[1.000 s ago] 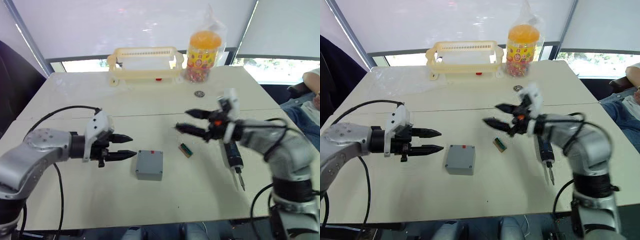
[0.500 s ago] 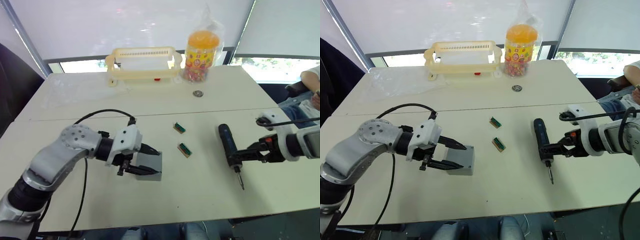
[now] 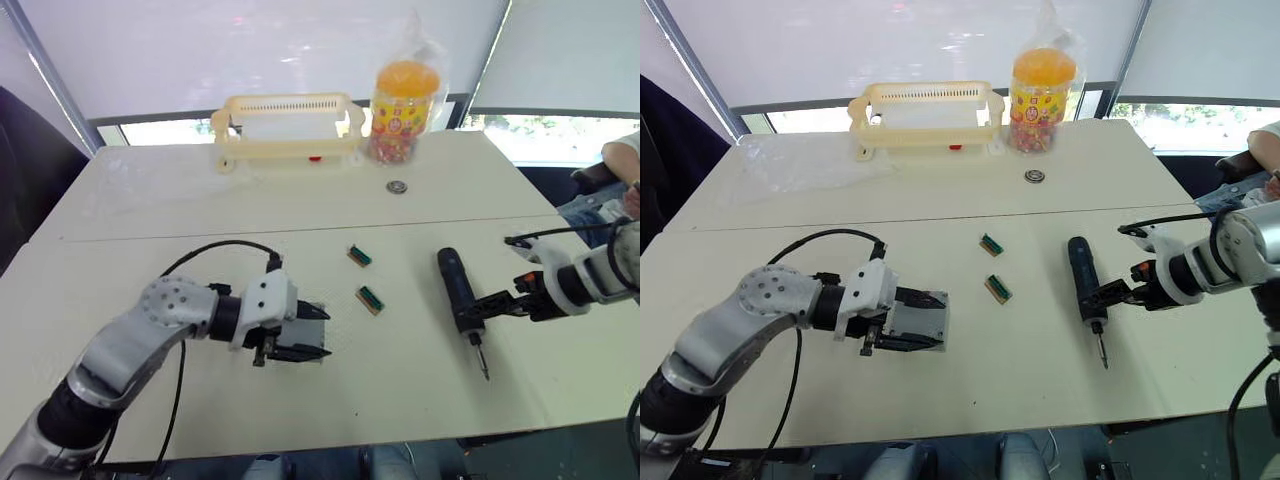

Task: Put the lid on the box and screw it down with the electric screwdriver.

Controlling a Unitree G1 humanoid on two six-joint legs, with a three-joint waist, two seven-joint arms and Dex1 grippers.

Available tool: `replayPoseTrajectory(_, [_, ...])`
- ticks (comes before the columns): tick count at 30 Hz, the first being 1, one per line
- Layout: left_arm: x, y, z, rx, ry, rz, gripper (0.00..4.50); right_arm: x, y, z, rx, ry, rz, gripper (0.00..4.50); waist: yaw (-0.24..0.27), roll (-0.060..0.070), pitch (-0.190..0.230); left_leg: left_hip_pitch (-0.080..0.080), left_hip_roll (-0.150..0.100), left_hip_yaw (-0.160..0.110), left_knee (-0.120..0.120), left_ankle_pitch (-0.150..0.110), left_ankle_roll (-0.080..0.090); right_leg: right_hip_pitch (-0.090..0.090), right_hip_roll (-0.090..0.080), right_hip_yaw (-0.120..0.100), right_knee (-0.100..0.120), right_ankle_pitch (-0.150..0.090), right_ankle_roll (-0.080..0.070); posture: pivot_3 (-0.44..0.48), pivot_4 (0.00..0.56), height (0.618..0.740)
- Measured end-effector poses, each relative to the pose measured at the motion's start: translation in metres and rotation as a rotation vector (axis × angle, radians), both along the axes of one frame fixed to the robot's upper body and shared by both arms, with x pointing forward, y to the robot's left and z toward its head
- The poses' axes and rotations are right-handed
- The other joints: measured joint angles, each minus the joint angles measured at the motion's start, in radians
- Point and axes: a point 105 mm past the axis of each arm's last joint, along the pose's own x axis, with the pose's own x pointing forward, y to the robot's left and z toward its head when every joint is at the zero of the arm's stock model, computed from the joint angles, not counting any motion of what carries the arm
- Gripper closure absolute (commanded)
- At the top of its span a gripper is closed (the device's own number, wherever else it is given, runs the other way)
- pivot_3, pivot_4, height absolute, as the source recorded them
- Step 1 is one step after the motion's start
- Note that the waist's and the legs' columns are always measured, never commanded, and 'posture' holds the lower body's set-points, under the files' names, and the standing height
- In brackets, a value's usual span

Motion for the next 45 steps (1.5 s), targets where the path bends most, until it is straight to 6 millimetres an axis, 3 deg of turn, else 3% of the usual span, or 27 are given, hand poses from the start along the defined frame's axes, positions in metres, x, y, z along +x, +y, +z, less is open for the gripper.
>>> replayPoseTrajectory(6, [-0.001,-0.004,-0.001,-0.029,0.009,0.053,2.03,0.000,0.008,-0.022,-0.064,0.095,0.038,0.02,0.002,0.000,0.000,-0.001,0.000,-0.001,0.000,0.000,0.000,0.000,0.000,0.000,0.000,0.000,0.000,0.000,0.150,0.740])
replayPoseTrajectory(12, [-0.001,-0.003,-0.003,-0.040,0.016,0.095,2.03,0.007,0.018,-0.031,-0.127,0.092,0.086,2.67,-0.002,-0.002,-0.002,0.001,-0.001,-0.003,0.000,0.000,0.000,0.001,0.001,0.000,0.000,0.000,0.000,0.000,0.150,0.740])
replayPoseTrajectory(13, [-0.001,-0.003,-0.004,-0.043,0.018,0.102,2.03,0.009,0.020,-0.033,-0.135,0.091,0.088,2.69,-0.004,-0.005,-0.003,0.003,0.000,-0.003,0.000,0.000,0.000,0.002,0.001,0.000,0.000,0.000,0.000,0.000,0.150,0.740])
replayPoseTrajectory(20, [0.003,0.007,-0.005,-0.024,0.016,0.137,2.03,0.012,0.018,-0.039,-0.140,0.098,0.065,2.69,-0.002,-0.011,-0.007,0.015,0.000,-0.003,0.000,0.000,0.000,0.017,0.002,0.000,-0.004,-0.002,-0.004,0.000,0.150,0.740])
replayPoseTrajectory(28, [0.015,0.017,-0.005,0.002,0.032,0.141,2.03,-0.002,0.002,-0.041,-0.221,-0.030,0.401,2.69,0.001,-0.008,-0.005,0.013,0.000,-0.003,0.000,-0.001,0.001,0.014,0.001,0.000,-0.003,-0.001,0.001,0.000,0.150,0.740])
replayPoseTrajectory(32, [0.017,0.015,-0.001,0.008,0.013,0.127,2.03,0.003,0.003,-0.043,-0.206,-0.049,0.418,2.69,-0.002,-0.010,-0.007,0.014,0.000,-0.003,0.000,-0.001,0.001,0.015,0.001,0.000,-0.003,-0.001,0.001,0.000,0.150,0.740])
replayPoseTrajectory(34, [0.017,0.015,0.000,0.008,0.010,0.118,2.03,0.005,0.003,-0.044,-0.192,-0.048,0.403,1.68,-0.003,-0.013,-0.008,0.014,0.001,-0.003,0.000,-0.001,0.001,0.015,0.001,0.000,-0.004,0.000,0.001,0.000,0.150,0.740])
replayPoseTrajectory(38, [0.019,0.016,-0.002,0.012,0.022,0.118,2.03,0.013,0.005,-0.042,-0.189,-0.069,0.374,0.08,-0.002,-0.014,-0.008,0.015,0.001,-0.003,0.000,-0.001,0.001,0.016,0.001,0.000,-0.004,0.000,0.000,0.000,0.150,0.740])
replayPoseTrajectory(45, [0.020,0.016,-0.003,0.011,0.012,0.126,2.03,0.019,0.003,-0.040,-0.193,-0.053,0.305,0.08,0.000,-0.014,-0.009,0.015,0.000,-0.003,0.000,-0.001,0.001,0.016,0.000,0.000,-0.004,0.000,0.000,0.000,0.150,0.740])
